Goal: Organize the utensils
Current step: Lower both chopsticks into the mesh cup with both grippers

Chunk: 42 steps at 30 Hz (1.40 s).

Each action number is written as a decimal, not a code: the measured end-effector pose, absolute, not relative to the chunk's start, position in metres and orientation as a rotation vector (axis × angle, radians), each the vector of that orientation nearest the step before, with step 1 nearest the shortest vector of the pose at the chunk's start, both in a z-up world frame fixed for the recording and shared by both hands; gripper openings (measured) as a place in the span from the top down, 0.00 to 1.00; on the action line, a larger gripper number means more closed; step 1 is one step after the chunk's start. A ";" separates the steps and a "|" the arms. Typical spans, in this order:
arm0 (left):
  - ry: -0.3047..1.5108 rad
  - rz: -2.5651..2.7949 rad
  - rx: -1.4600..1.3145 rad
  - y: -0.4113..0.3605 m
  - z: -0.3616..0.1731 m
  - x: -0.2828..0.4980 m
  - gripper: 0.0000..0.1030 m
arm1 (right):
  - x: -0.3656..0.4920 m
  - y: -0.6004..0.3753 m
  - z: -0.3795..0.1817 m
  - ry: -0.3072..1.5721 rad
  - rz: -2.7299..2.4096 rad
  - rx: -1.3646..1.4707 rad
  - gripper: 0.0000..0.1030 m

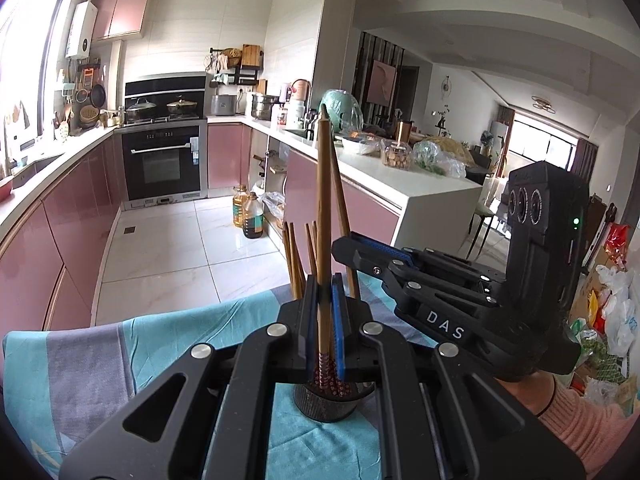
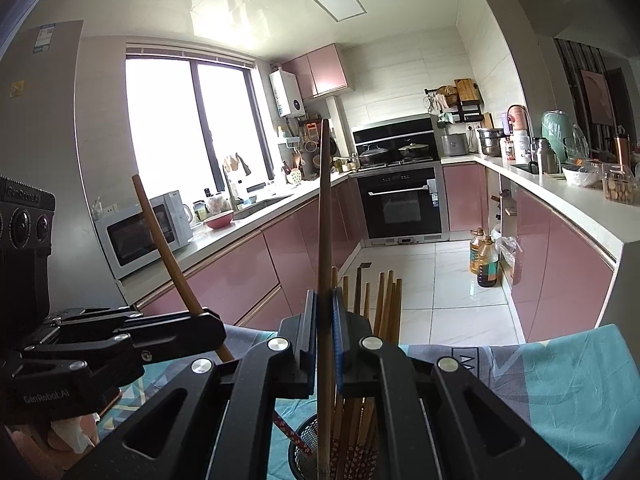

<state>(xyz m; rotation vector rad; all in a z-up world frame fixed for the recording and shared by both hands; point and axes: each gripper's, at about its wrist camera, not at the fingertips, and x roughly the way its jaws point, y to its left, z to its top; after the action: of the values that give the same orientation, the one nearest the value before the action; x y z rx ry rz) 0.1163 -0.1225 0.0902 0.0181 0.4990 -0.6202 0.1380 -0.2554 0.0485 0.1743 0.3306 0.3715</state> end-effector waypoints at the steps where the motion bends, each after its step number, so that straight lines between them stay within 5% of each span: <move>1: 0.502 -0.620 0.019 -0.123 0.089 0.117 0.93 | 0.138 -0.256 0.047 0.332 0.371 0.174 0.94; 42: 0.598 -0.624 0.059 -0.142 0.066 0.149 0.93 | 0.144 -0.252 0.019 0.363 0.331 0.184 0.94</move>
<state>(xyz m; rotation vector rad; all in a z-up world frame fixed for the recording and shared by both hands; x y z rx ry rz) 0.1494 -0.1425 0.0664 0.0592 0.5982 -0.6238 0.1444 -0.2524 0.0186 0.1841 0.3625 0.3315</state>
